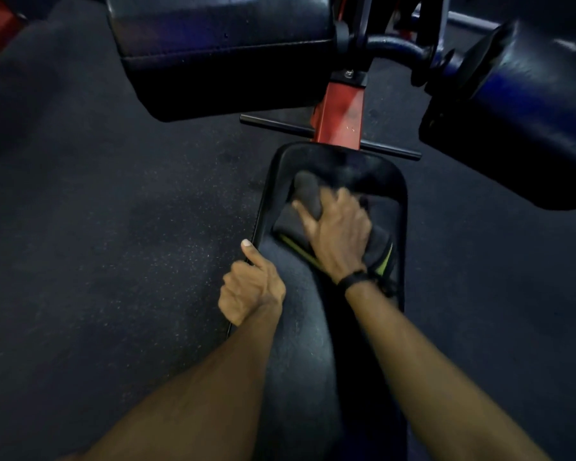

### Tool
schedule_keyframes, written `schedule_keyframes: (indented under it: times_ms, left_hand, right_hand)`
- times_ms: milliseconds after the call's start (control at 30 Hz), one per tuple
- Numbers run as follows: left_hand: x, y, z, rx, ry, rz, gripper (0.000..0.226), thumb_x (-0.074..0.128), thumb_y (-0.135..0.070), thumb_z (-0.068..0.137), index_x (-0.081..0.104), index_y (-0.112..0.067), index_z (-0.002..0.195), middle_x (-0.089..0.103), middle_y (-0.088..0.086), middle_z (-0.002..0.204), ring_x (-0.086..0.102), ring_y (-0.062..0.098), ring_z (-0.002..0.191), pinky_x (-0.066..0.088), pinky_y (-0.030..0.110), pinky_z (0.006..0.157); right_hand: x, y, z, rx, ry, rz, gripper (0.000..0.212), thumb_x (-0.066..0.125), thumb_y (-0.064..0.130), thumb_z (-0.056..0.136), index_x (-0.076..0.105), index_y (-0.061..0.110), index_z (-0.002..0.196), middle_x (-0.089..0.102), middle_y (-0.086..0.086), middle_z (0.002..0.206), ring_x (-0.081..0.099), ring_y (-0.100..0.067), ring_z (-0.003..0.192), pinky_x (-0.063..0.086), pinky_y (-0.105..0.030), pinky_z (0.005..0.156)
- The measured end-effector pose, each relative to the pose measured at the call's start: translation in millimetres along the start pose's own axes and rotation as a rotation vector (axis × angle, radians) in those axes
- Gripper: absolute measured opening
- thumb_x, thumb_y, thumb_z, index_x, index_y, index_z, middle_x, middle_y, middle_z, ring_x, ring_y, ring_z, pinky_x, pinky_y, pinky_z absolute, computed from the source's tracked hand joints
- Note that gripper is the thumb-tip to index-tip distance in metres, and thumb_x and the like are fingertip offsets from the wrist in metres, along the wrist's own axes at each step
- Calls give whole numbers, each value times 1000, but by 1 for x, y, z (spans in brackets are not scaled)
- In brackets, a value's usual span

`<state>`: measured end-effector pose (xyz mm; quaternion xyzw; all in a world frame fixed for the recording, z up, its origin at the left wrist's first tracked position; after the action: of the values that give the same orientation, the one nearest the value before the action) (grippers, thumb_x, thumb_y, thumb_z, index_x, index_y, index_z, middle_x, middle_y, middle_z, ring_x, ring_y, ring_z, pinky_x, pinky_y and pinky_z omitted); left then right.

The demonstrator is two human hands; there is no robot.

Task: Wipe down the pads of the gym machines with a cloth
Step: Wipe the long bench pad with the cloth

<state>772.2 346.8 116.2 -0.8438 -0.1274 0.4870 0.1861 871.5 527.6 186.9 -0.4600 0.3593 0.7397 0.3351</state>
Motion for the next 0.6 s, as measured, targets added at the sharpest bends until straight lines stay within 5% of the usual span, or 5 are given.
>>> schedule_keyframes:
  times_ms: [233, 433, 600]
  left_hand:
    - [1, -1, 2, 6, -28, 13, 79, 12, -58, 104, 69, -4, 111, 68, 18, 114, 62, 36, 105, 42, 44, 92]
    - [0, -1, 3, 7, -26, 30, 78, 11, -59, 104, 69, -7, 110, 69, 14, 109, 63, 32, 101, 42, 43, 88]
    - [-5, -2, 1, -3, -43, 27, 77, 10, -58, 104, 68, -7, 107, 68, 15, 109, 63, 32, 99, 39, 41, 83]
  right_hand:
    - [16, 8, 36, -14, 1, -9, 48, 61, 61, 89, 68, 14, 94, 62, -14, 90, 62, -38, 78, 43, -40, 57]
    - [52, 5, 123, 63, 135, -6, 55, 51, 65, 93, 66, 18, 116, 63, -13, 113, 61, -35, 105, 45, -40, 76]
    - [45, 15, 100, 24, 99, -2, 53, 52, 62, 93, 67, 15, 113, 63, -16, 110, 61, -38, 99, 44, -43, 74]
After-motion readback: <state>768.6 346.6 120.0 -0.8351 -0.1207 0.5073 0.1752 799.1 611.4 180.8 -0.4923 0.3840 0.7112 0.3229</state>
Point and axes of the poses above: each hand's wrist, its own z-axis towards the middle knuckle, its own x-axis out of the palm, y = z × x, the point moved 10 cm from there along z, towards the middle knuckle
